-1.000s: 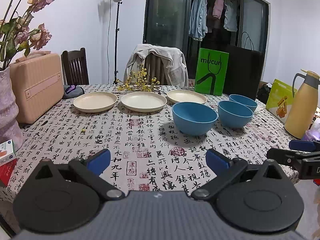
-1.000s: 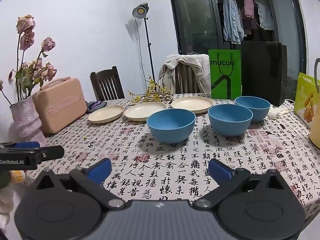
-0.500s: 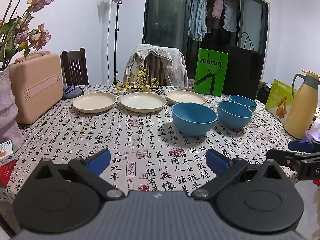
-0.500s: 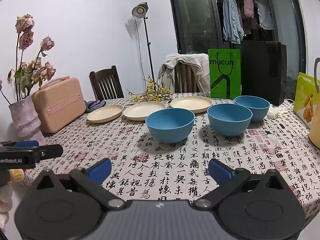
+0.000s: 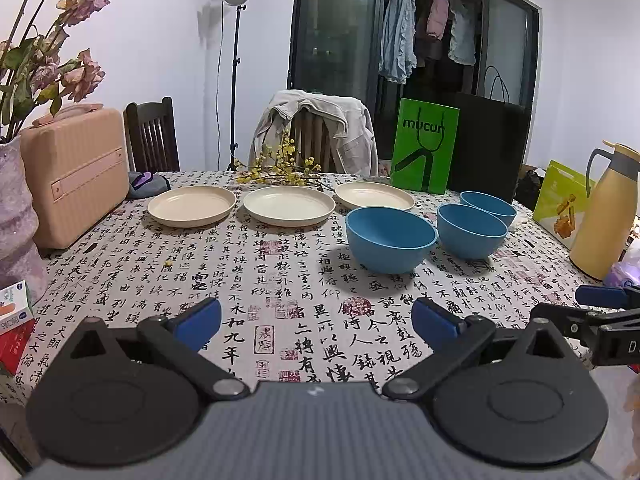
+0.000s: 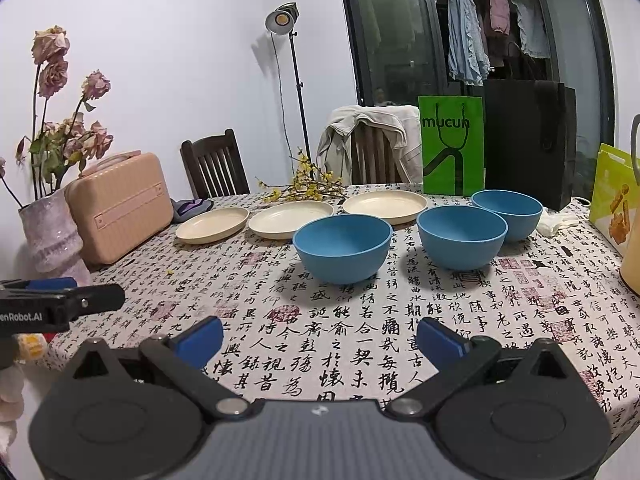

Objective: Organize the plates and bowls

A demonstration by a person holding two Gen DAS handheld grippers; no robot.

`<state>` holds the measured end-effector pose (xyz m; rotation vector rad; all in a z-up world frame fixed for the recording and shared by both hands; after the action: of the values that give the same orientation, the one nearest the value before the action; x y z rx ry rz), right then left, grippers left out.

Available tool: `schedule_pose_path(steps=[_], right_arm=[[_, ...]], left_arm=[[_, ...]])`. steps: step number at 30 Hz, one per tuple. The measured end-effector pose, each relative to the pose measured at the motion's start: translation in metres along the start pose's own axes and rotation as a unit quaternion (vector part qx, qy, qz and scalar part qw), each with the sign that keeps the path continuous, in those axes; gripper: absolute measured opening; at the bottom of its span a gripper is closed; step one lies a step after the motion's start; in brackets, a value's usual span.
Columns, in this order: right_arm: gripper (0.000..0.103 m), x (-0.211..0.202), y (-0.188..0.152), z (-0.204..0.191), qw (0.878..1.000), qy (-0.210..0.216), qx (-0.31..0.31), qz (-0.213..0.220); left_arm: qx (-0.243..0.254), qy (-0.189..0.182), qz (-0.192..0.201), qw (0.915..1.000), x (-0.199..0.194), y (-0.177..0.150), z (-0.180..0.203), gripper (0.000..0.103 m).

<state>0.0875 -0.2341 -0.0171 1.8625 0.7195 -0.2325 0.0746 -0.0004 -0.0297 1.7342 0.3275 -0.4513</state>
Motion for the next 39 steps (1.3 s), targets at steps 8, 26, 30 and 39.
schedule_pose_path(steps=[8,26,30,39], right_arm=[[0.103,0.0009,-0.0001,-0.0002,1.0,-0.001,-0.001,-0.001],[0.103,0.0014,0.0002,-0.0004,1.0,0.0,0.0,-0.002],[0.103,0.0015,0.0006,-0.0006,1.0,0.0,0.001,-0.002],[0.103,0.0017,0.001,-0.0008,1.0,0.0,0.0,-0.001]], left_arm=[[-0.004,0.001,0.003,1.0,-0.0012,-0.0001,-0.0028,0.103],[-0.006,0.004,0.004,1.0,-0.0029,-0.0004,-0.0068,0.103],[-0.006,0.004,0.004,1.0,-0.0028,-0.0004,-0.0069,0.103],[-0.009,0.008,0.005,0.9999,-0.0038,0.0012,-0.0096,0.103]])
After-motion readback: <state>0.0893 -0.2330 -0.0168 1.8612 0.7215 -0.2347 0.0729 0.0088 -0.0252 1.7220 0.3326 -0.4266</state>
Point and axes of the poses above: each gripper's, at about its wrist camera, not at the fingertips, and x roughly the way its jaws point, z to its right, y to its top, the point moved 7 cm from there along x, roughly the way its jaws point, and after that the axes turned 15 degrees about x, right-handed, at the moved point
